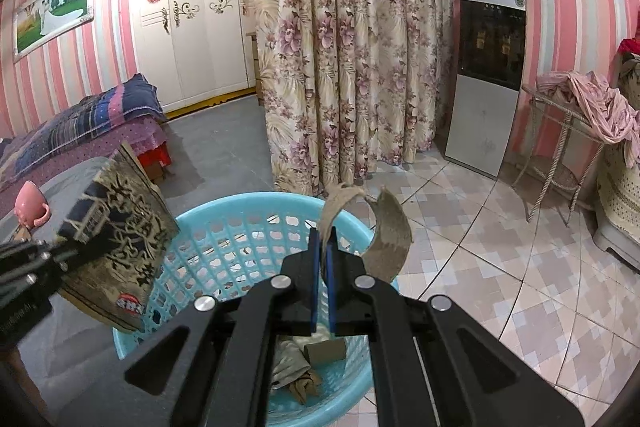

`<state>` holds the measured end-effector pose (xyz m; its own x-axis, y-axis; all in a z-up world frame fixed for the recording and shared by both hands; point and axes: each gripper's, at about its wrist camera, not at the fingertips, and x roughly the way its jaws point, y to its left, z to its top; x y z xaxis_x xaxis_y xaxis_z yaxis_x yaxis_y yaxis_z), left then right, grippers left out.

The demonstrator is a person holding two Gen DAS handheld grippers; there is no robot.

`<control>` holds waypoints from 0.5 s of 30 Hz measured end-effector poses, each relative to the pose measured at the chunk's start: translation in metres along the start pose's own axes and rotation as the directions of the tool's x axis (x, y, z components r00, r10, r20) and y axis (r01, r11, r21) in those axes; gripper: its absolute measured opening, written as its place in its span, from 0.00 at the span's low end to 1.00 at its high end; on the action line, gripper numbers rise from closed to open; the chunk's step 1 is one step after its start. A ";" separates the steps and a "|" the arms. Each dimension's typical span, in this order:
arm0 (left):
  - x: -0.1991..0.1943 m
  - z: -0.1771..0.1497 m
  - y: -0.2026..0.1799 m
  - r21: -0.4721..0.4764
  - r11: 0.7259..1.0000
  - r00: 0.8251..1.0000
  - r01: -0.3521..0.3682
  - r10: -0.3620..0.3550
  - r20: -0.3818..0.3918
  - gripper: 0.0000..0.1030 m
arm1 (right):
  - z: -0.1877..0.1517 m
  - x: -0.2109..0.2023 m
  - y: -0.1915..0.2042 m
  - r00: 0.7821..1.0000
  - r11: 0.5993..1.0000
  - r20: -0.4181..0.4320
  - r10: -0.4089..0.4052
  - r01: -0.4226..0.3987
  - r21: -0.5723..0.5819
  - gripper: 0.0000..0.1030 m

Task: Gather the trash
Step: 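Carry the wrapper and tube over the blue basket and open both tools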

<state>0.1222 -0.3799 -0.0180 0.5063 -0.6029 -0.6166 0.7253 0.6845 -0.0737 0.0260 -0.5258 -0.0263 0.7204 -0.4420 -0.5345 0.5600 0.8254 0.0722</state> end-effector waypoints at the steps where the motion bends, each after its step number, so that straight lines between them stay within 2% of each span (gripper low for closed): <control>1: 0.002 -0.001 0.000 -0.001 1.000 1.000 -0.009 0.009 -0.002 0.03 | -0.001 0.001 0.000 1.000 1.000 -0.002 -0.004 0.004 -0.003 0.03; 3: 0.006 -0.002 0.004 -0.011 1.000 1.000 -0.009 0.009 -0.013 0.08 | -0.001 0.003 0.000 1.000 1.000 -0.007 -0.008 0.008 -0.004 0.03; 5: 0.008 -0.001 0.010 -0.019 0.999 1.000 -0.026 0.026 -0.018 0.23 | -0.002 0.004 -0.001 1.000 1.000 -0.012 -0.009 0.009 -0.002 0.03; 7: 0.009 -0.001 0.014 -0.023 0.998 0.998 -0.055 0.055 -0.010 0.45 | -0.003 0.006 -0.001 1.000 1.000 -0.016 -0.009 0.009 -0.004 0.03; 11: 0.007 -0.001 0.025 -0.036 0.994 0.995 -0.100 0.100 -0.006 0.57 | -0.004 0.007 0.004 1.000 1.000 -0.016 -0.010 0.010 -0.015 0.03; 13: 0.004 0.000 0.030 -0.038 0.991 0.991 -0.130 0.130 0.003 0.70 | -0.005 0.008 0.008 1.000 1.000 -0.017 -0.010 0.009 -0.026 0.03; 15: 0.000 0.001 0.037 -0.053 0.988 0.989 -0.143 0.144 0.018 0.74 | -0.007 0.010 0.010 1.000 0.999 -0.019 -0.006 0.005 -0.034 0.03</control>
<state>0.1492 -0.3553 -0.0194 0.6138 -0.5052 -0.6067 0.6195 0.7845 -0.0265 0.0355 -0.5194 -0.0371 0.7094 -0.4400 -0.5506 0.5495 0.8345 0.0413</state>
